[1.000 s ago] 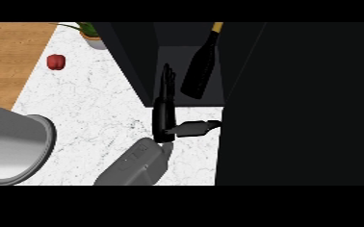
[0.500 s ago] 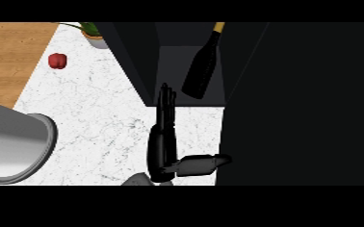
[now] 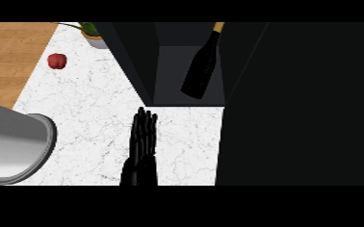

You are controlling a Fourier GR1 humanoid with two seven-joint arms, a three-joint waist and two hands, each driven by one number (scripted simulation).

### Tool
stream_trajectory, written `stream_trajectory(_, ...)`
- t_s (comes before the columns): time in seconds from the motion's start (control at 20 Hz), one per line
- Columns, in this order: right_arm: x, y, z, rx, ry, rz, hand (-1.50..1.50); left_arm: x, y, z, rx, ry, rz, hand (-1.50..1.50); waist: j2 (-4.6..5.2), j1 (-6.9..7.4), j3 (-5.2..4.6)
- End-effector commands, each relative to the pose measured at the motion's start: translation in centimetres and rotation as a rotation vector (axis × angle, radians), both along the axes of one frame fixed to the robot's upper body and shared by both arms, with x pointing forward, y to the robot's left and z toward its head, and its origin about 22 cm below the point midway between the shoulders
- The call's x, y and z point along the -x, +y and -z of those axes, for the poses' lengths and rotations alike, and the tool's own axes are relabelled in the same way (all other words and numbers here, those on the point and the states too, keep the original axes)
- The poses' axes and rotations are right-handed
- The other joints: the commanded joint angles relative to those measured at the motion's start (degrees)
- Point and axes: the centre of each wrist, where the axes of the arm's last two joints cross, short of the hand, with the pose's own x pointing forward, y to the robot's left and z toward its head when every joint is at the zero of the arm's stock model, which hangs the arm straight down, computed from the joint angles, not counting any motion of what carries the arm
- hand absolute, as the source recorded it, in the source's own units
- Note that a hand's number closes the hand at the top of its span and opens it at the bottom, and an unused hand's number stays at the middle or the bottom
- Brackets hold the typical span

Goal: Pick up the wine, place it into the cabinet and close the cabinet

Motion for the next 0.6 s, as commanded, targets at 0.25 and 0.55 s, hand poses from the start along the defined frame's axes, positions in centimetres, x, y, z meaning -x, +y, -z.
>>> stream_trajectory(0.25,2.6,-0.6,-0.1,0.011,0.038,-0.172,1.50,2.6,6.1,-1.7,-0.034,-0.020,0.089,-1.50,0.02,-0.15,0.00)
stream_trajectory(0.55,1.5,-0.7,-0.6,0.055,-0.012,-0.189,1.50,5.2,7.6,-3.2,-0.027,-0.016,0.122,-1.50,0.09,0.12,0.00)
